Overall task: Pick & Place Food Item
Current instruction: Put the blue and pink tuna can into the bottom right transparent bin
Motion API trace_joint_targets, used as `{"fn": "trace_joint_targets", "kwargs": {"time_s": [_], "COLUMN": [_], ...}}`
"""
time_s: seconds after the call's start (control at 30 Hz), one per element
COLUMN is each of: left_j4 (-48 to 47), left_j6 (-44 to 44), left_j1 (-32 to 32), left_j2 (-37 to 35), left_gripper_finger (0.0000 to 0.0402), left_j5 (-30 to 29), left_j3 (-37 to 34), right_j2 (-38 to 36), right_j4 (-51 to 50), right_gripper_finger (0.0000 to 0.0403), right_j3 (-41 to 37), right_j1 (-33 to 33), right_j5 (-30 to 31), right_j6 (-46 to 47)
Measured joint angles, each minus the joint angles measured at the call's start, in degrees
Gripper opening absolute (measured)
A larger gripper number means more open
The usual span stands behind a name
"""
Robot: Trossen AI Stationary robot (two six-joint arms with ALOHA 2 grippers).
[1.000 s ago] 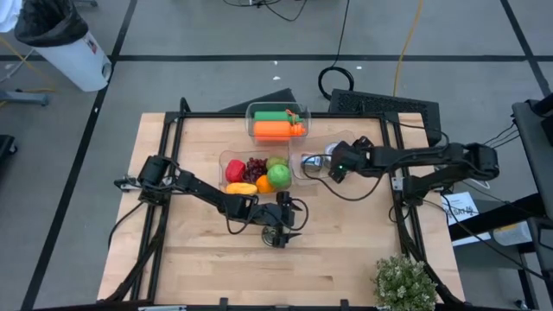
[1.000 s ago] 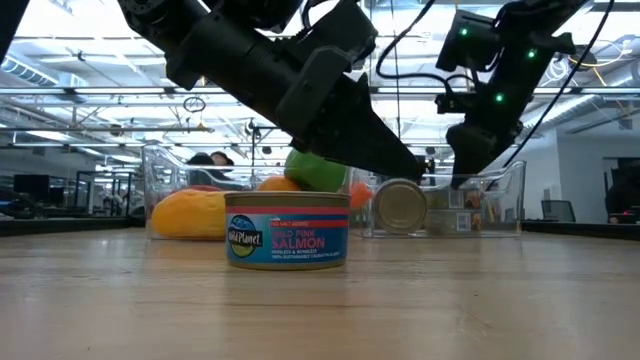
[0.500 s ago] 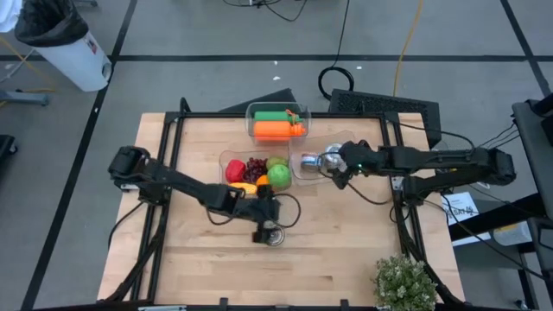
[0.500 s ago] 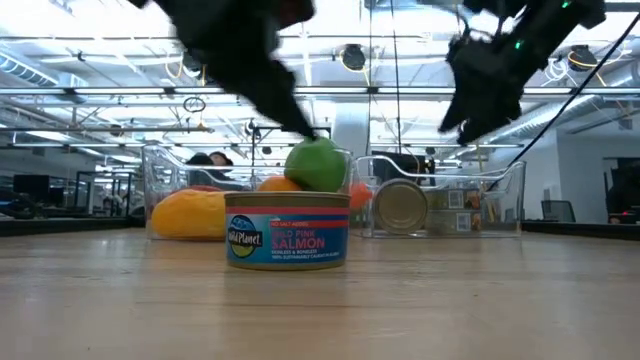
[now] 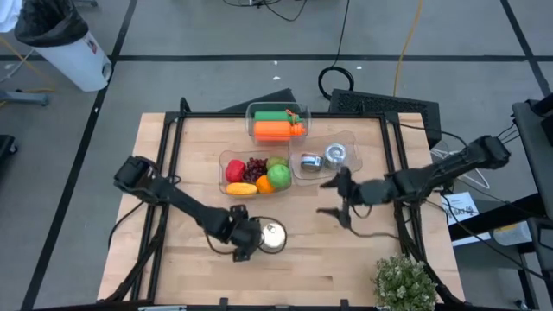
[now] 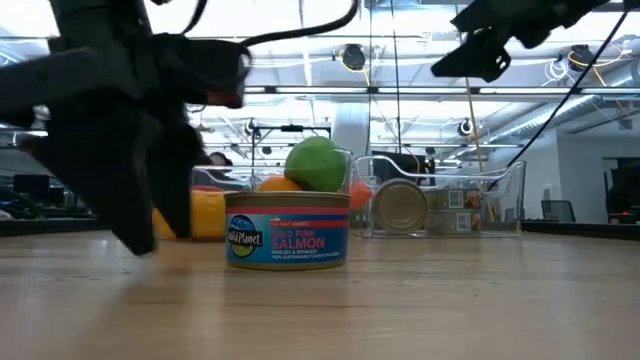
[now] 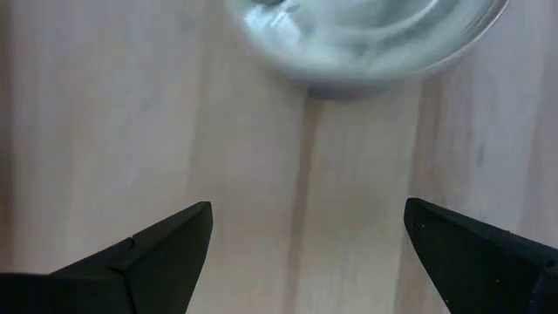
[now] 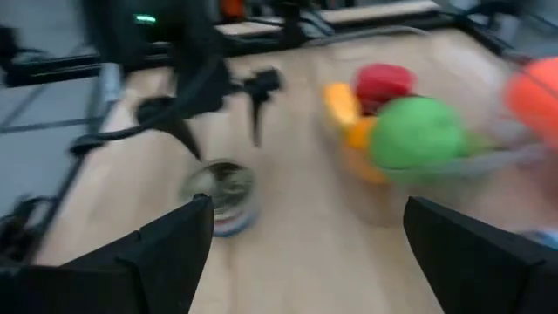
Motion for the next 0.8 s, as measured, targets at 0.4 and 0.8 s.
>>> {"fn": "trace_joint_targets", "kwargs": {"time_s": [0.4, 0.8], "left_j4": [37.3, 49.8], "left_j6": [24.4, 25.2], "left_j1": [4.3, 14.0], "left_j2": [9.7, 11.8], "left_gripper_finger": [0.0392, 0.0392], "left_j5": [0.8, 1.5], "left_j3": [0.0, 3.3], "right_j2": [8.0, 12.6], "right_j4": [40.4, 13.3], "right_gripper_finger": [0.0354, 0.0347], "right_j3": [-18.2, -9.0], "right_j1": [8.4, 8.4], "right_j5": [-3.9, 10.0], "right_j6": [8.3, 13.3]}}
